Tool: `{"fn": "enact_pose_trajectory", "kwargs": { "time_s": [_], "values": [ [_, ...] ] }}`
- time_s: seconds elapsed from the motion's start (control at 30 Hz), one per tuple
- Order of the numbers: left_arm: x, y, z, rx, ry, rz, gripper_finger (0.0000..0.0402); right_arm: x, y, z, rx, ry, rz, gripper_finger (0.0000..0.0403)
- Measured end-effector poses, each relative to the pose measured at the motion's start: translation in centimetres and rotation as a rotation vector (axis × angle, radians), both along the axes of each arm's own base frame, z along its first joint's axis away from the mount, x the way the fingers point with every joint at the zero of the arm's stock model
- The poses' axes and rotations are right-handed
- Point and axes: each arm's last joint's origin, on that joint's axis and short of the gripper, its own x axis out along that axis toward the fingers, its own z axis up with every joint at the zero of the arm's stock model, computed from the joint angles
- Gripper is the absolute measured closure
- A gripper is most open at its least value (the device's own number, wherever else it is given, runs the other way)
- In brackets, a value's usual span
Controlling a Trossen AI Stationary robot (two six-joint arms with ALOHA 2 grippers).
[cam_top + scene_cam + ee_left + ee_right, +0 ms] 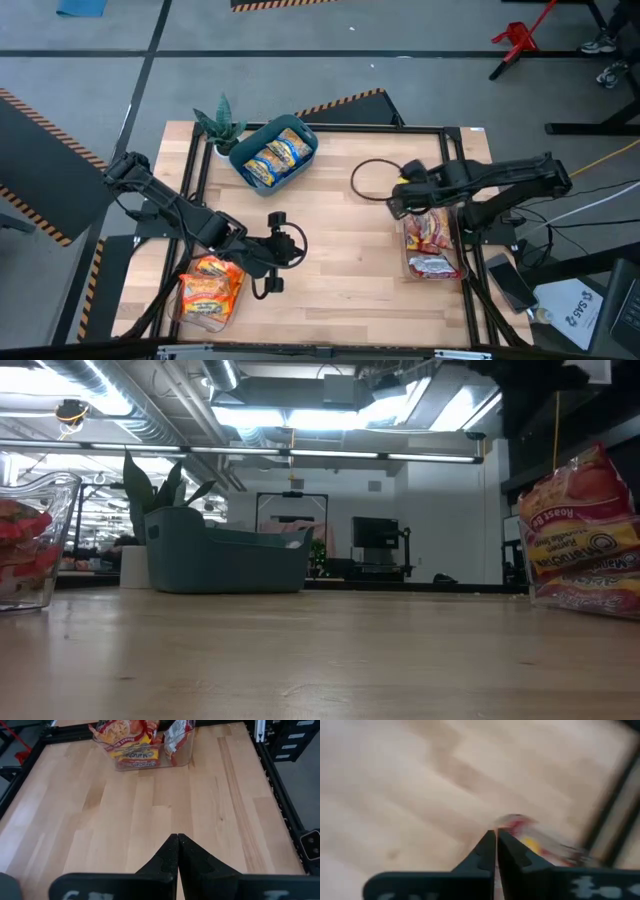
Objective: Sort Maruchan noodles
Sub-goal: Adjust the red noodle pack
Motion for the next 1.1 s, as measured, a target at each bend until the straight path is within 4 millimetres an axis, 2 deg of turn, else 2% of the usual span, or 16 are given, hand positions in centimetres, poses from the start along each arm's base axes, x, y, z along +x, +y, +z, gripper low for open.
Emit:
{"fn": "enact_pose_trajectory", "kwargs": {
  "time_s": [0.2,0.4,0.6,0.83,0.97,1.1],
  "values": [
    [0.1,0.0,0.1,-0.006,-0.016,0.003,0.0401,2.8,0.8,-3.3,0.078,0.011,0.106,0.0401],
    [0.1,0.0,0.1,-0.009,-0.015,0.006,0.0401,3.3,1.1,-5.6,0.143,0.202,0.118,0.0401],
    [0.0,-0.1,0.1,-0.01,-0.015,0.003,0.0401,1.3,0.9,-5.6,0.164,0.421,0.012,0.0402],
    [0.0,-0.1,0.1,-0.01,-0.015,0.003,0.0401,1.2,0.9,-5.7,0.179,0.385,-0.041,0.0403],
    [0.1,-0.1,0.2,-0.011,-0.025,0.002,0.0401,0.9,0.5,-6.2,0.059,0.396,-0.064,0.0403],
    [1.3,-0.1,0.5,0.025,-0.117,0.024,0.0401,1.3,0.6,-5.1,0.045,0.355,-0.028,0.0403]
  ]
}}
